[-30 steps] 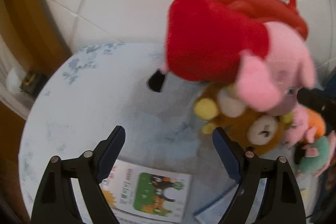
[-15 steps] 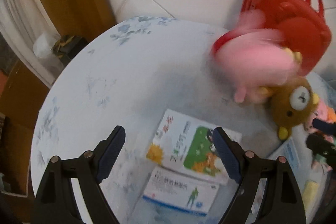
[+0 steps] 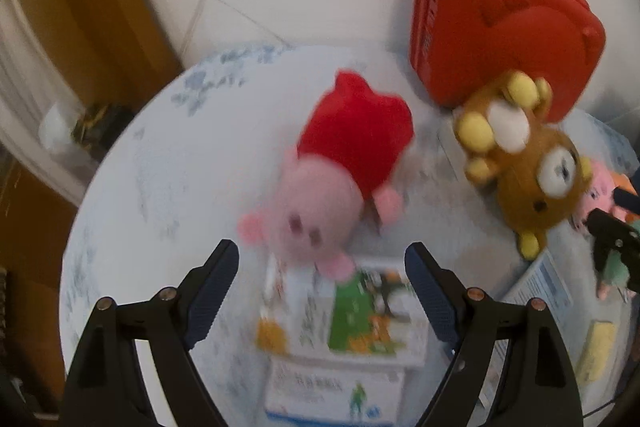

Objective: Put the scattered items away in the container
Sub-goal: 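Grasp the red-and-pink pig plush with the left tool while the right tool grasps the brown bear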

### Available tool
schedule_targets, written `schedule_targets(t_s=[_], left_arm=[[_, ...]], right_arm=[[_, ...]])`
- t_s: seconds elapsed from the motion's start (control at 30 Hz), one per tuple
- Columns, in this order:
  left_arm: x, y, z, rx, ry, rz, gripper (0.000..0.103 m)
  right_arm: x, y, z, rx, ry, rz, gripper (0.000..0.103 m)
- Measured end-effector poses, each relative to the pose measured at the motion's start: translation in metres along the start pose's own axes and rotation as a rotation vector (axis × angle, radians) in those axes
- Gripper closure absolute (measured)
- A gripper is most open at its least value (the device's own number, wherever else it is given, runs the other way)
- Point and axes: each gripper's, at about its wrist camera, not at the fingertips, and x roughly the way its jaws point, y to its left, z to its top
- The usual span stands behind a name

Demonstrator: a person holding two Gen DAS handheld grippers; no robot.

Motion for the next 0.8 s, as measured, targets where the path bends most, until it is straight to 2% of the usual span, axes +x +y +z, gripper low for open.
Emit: schedule_targets(t_s=[0.03,0.07,0.2,0.3,0.37,0.43,0.5,0.53,0.57,0.6,0.63,0.8], left_arm=[[0.008,0.001,0.01,0.019,-0.003,0.005,0.014],[0.016,0.001,0.021,0.039,-0.007,0.011,0.012],[0.056,-0.002,0.057,0.12,0.005,0.006,0.012],[0.096,-0.009,0.071,0.168,0.071,-0.036,0.011],[0.111,-0.016,0.074,0.192,0.104,-0.097,0.01],[0.126,-0.026,0.076,0.211,0.147,-0.103,0.005],[0.137,-0.036,0.075,0.221,0.178,-0.109,0.005],[0.142,-0.041,0.073,0.211,0.187,-0.114,0.011],[0.141,-0.043,0.071,0.204,0.179,-0.121,0.017],[0.138,-0.045,0.068,0.2,0.161,-0.114,0.018],[0.133,-0.046,0.065,0.199,0.14,-0.102,0.021],[0.097,-0.043,0.053,0.169,0.063,-0.078,0.022]], right_arm=[[0.001,-0.001,0.008,-0.013,-0.006,-0.019,0.003],[0.005,0.0,0.021,-0.036,-0.011,-0.041,0.0],[0.03,0.008,0.053,-0.127,0.01,-0.101,0.0],[0.058,0.015,0.074,-0.203,0.046,-0.144,0.0],[0.082,0.02,0.081,-0.26,0.091,-0.167,0.0],[0.104,0.025,0.082,-0.292,0.131,-0.173,0.0],[0.126,0.029,0.082,-0.322,0.171,-0.178,0.0],[0.13,0.029,0.082,-0.32,0.172,-0.165,0.0],[0.131,0.028,0.083,-0.306,0.162,-0.155,0.001],[0.128,0.026,0.083,-0.288,0.15,-0.15,0.003],[0.125,0.023,0.083,-0.27,0.138,-0.145,0.008],[0.102,0.008,0.077,-0.191,0.079,-0.137,0.02]])
